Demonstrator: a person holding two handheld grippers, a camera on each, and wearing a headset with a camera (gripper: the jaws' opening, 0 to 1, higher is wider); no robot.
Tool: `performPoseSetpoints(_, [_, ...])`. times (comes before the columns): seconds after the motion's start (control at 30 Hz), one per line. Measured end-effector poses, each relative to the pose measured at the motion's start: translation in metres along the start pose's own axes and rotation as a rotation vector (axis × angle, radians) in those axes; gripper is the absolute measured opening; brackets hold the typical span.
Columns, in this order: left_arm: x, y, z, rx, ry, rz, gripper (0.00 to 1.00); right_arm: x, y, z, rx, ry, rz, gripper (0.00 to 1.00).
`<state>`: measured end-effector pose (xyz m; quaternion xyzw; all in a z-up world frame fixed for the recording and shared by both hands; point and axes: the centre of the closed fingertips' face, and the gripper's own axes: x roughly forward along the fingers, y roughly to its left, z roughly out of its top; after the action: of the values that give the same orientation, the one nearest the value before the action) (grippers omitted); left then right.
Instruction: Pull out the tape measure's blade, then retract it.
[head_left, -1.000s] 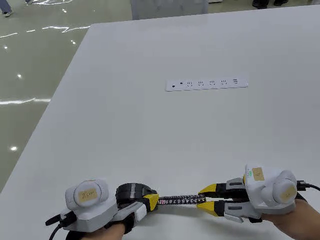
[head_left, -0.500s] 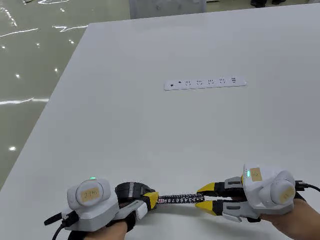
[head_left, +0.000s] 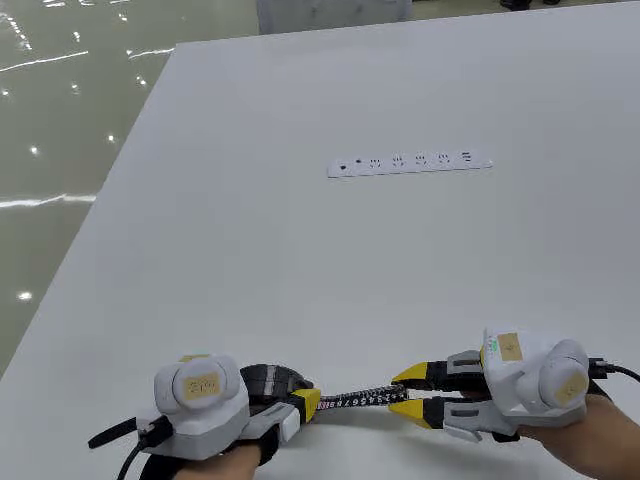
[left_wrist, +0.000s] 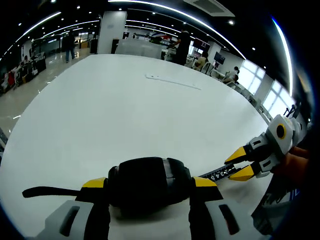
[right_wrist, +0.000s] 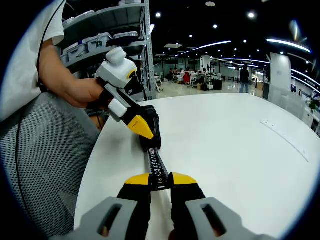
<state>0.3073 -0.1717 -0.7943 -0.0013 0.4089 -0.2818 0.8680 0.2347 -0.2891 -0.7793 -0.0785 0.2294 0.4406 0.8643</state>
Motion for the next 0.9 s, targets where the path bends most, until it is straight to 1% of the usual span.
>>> performPoseSetpoints(0.07, [-0.0002,0.0013,0.0010,-0.015,0.003,-0.005,0.61,-0.0002,-0.0005,-0.0011,0.003,0.000,-0.002,0.12])
performPoseSetpoints(0.2, [0.0000,-0.0002,0.0000,-0.009,0.001,-0.007,0.60,0.0000,-0.0001,-0.0023,0.008,0.000,0.001,0.12])
performPoseSetpoints(0.33, [-0.0009,0.0029,0.0021,-0.054,-0.009,-0.024,0.61,-0.0005,-0.0008,-0.0063,0.029,-0.007,-0.006,0.12])
performPoseSetpoints(0.43, [-0.0009,0.0007,0.0017,-0.047,-0.009,-0.026,0.61,-0.0001,-0.0003,-0.0064,0.036,-0.010,-0.008,0.12])
performPoseSetpoints(0.53, [-0.0012,0.0011,0.0022,-0.053,-0.012,-0.030,0.61,-0.0001,-0.0003,-0.0066,0.044,-0.013,-0.008,0.12])
performPoseSetpoints(0.9, [-0.0022,0.0026,0.0033,-0.089,-0.021,-0.043,0.62,0.0011,-0.0021,-0.0078,0.058,-0.026,-0.011,0.12])
